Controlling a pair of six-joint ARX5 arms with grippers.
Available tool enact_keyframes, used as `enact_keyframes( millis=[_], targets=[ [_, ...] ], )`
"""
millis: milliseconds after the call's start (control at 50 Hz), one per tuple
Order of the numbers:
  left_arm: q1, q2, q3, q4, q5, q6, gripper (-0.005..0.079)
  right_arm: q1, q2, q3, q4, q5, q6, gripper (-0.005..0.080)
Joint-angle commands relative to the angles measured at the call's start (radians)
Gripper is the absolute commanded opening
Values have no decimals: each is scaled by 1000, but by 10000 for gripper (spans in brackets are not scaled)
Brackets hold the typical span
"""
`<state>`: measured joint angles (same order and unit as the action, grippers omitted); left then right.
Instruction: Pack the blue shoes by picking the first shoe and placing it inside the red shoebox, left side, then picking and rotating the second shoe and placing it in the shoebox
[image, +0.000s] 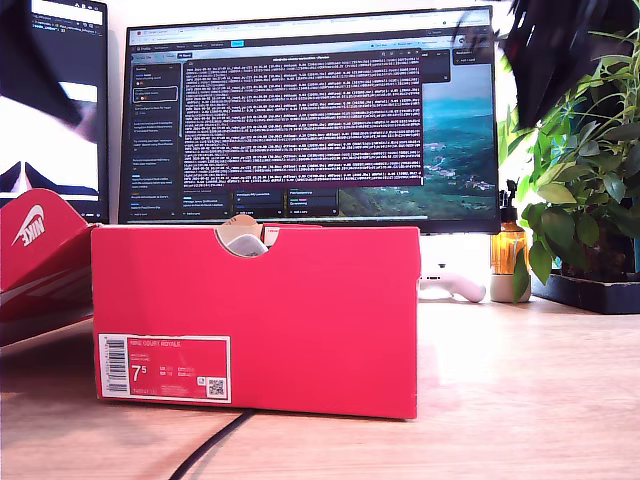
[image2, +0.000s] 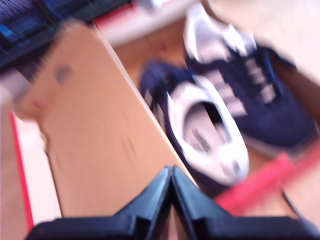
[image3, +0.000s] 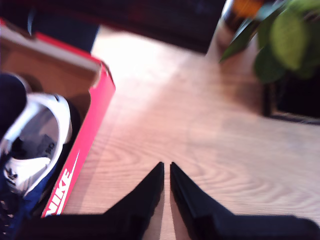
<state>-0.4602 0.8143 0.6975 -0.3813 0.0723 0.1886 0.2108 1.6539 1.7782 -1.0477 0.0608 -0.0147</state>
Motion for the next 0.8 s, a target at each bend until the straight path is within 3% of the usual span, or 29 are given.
enact_keyframes(
  millis=[0,200,360,600,780],
  targets=[
    [32,5,-3,24,28,-6,-17,-3,-26,-18,8,8,8,-13],
    [116,25,-3,73,130,-7,-17,-3,-178,-248,153,52,29,-13],
    [169,50,-3,194,153,-40,-17,-3,-311,-481,332,55,50,-13],
    [245,102,-3,248,196,-58,-17,-3,-474,-736,537,111,64,-13],
    [359,102,-6,271,265,-93,-17,-3,-562,-871,690,114,28,-13]
  ],
)
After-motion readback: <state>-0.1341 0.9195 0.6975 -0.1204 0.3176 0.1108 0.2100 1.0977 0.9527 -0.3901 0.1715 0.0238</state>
